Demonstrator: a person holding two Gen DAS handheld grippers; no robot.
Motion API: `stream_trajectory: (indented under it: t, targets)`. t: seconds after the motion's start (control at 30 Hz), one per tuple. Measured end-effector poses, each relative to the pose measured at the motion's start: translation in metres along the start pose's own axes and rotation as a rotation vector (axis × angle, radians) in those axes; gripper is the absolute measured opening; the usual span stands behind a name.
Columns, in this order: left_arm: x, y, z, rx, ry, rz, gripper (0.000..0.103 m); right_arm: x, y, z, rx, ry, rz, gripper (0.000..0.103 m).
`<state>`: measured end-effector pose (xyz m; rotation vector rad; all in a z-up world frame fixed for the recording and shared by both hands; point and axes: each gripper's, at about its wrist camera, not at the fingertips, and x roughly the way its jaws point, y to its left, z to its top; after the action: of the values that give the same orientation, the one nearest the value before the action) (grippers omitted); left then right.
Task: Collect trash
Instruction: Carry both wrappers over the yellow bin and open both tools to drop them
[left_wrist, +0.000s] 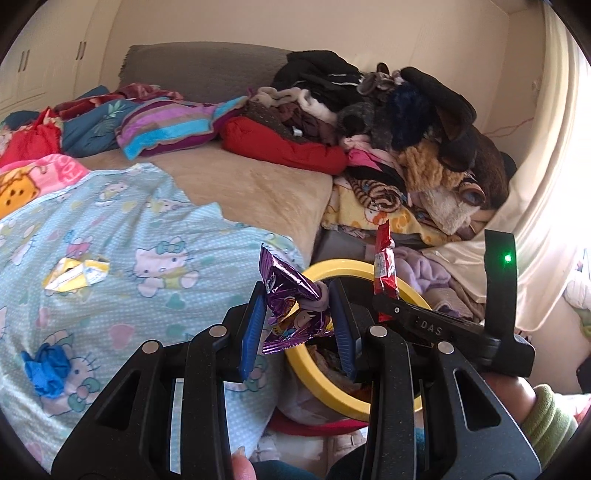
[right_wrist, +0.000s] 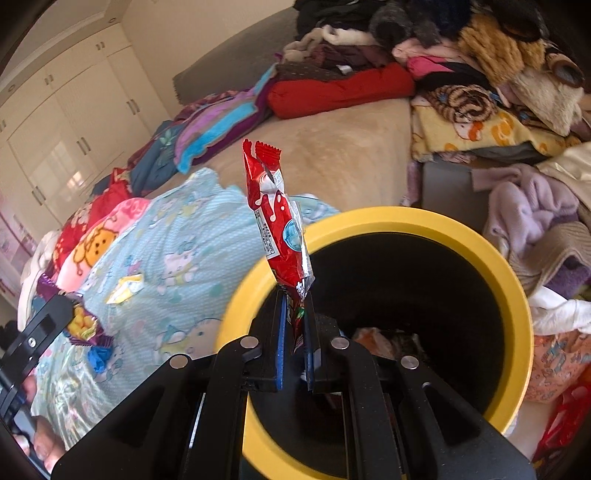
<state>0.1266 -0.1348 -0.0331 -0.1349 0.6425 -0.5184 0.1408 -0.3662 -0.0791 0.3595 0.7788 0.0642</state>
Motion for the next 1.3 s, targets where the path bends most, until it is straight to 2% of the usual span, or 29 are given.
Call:
stream_trajectory:
  t: [0.5, 1.03, 1.3]
  targets:
    - [0.049, -0.045, -0.014, 0.082, 0.086, -0.063, 0.028, 0.003, -0.064, -0.004, 0.124, 0.025, -0.066, 0.008]
    - [0.100, -0.063, -0.027, 0.111, 0.185, -0.075, 0.029, 0.010, -0.088, -0.010, 0.166, 0.051, -0.088, 0.011]
    - [0.109, -0.064, -0.024, 0.110, 0.194, -0.097, 0.038, 0.008, -0.095, -0.009, 0.179, 0.051, -0.083, 0.015]
